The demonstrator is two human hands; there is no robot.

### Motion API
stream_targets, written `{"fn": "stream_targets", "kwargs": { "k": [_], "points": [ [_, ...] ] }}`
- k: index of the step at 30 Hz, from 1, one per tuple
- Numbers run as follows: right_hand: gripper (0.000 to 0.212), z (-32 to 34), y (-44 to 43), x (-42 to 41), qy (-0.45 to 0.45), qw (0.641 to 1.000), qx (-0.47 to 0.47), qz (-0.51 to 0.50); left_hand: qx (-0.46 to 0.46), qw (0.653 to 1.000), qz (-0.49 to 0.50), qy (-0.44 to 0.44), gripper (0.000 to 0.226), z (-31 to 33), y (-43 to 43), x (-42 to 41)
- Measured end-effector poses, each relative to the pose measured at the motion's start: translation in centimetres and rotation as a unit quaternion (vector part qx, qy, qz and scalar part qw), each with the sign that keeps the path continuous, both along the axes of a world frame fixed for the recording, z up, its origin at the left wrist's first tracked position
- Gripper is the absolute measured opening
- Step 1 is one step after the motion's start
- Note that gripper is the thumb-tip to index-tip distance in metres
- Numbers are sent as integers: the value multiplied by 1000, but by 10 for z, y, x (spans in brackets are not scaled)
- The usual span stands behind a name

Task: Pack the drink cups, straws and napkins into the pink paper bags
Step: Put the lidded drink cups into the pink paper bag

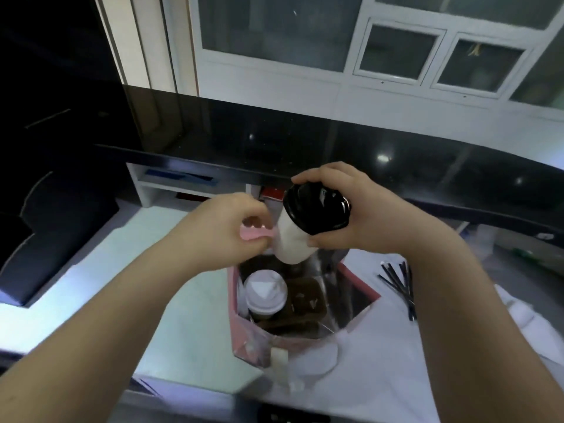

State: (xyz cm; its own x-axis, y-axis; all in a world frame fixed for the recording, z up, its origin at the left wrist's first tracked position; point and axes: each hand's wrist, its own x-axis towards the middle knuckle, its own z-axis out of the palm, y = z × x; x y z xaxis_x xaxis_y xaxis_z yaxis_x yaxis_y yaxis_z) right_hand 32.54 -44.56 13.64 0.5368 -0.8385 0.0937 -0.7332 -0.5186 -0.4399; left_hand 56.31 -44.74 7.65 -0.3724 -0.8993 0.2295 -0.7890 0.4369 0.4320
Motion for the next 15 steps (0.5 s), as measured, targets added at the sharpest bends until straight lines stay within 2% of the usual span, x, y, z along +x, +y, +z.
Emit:
{"fn": "stream_targets", "kwargs": {
  "k": [3, 6, 10, 15],
  "points": [
    [78, -4, 5, 0, 16, 1000, 5, 9, 82, 996, -37, -23, 12, -11, 10, -12],
    [79, -12, 5, 0, 65, 997, 30, -6, 113, 990, -45, -70, 16, -25, 5, -26],
    [79, -41, 6, 10, 139, 988, 60, -5, 142, 982, -12, -121, 34, -38, -3, -38],
    [83, -86, -4, 17, 282, 956, 70, -37, 113, 974, -30, -194, 66, -57, -1, -48]
  ]
}}
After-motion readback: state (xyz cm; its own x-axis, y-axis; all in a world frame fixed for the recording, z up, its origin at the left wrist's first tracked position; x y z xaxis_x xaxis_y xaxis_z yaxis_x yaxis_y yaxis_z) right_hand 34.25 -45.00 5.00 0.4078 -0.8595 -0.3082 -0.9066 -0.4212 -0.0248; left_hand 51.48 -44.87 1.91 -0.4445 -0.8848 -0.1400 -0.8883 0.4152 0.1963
